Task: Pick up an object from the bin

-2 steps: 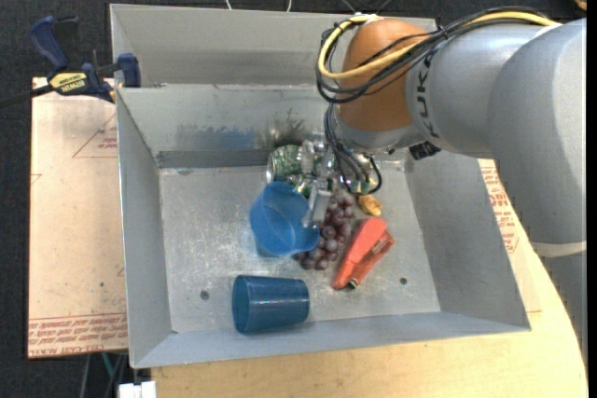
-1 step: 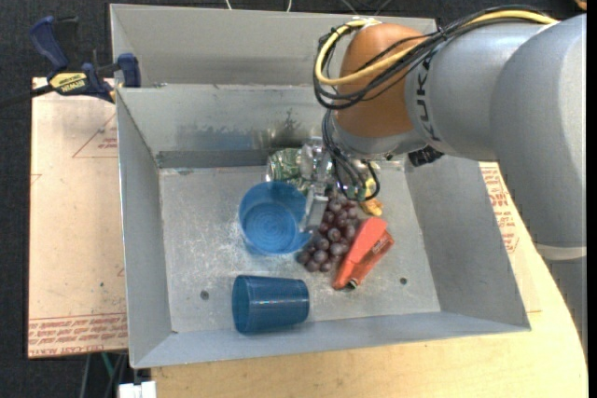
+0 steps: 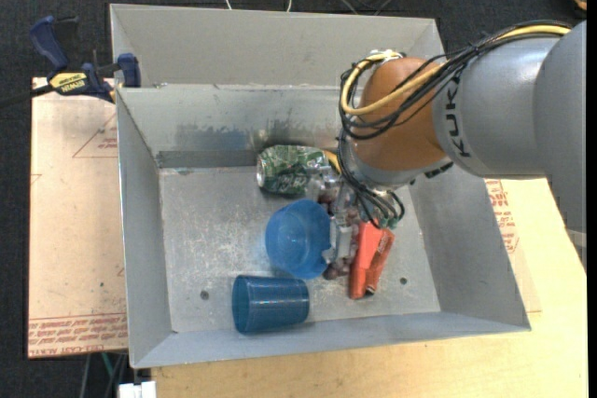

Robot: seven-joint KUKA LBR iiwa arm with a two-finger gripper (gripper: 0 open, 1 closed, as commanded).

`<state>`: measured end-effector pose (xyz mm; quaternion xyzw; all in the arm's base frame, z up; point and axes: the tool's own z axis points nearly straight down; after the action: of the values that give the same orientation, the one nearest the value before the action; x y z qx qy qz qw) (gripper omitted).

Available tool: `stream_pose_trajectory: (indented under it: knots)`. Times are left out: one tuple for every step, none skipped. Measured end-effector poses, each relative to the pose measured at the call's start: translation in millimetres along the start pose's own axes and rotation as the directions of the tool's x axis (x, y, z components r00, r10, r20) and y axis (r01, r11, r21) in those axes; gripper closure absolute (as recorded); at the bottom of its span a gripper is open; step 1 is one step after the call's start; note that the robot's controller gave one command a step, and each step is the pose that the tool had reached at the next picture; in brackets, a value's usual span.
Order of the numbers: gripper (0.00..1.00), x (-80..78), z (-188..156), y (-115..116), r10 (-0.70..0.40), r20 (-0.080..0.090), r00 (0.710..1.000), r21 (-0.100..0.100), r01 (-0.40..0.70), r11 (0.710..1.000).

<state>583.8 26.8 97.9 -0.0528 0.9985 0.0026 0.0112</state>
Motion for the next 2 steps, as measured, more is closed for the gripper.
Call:
stream_pose_trajectory:
  knots:
    - [0.0, 37.5, -15.4, 7.9, 0.222, -0.002, 0.975, -0.004, -0.222, 0.975]
    - [0.0, -39.0, 8.3, -108.6, -0.064, -0.006, 0.998, -0.01, 0.064, 0.998]
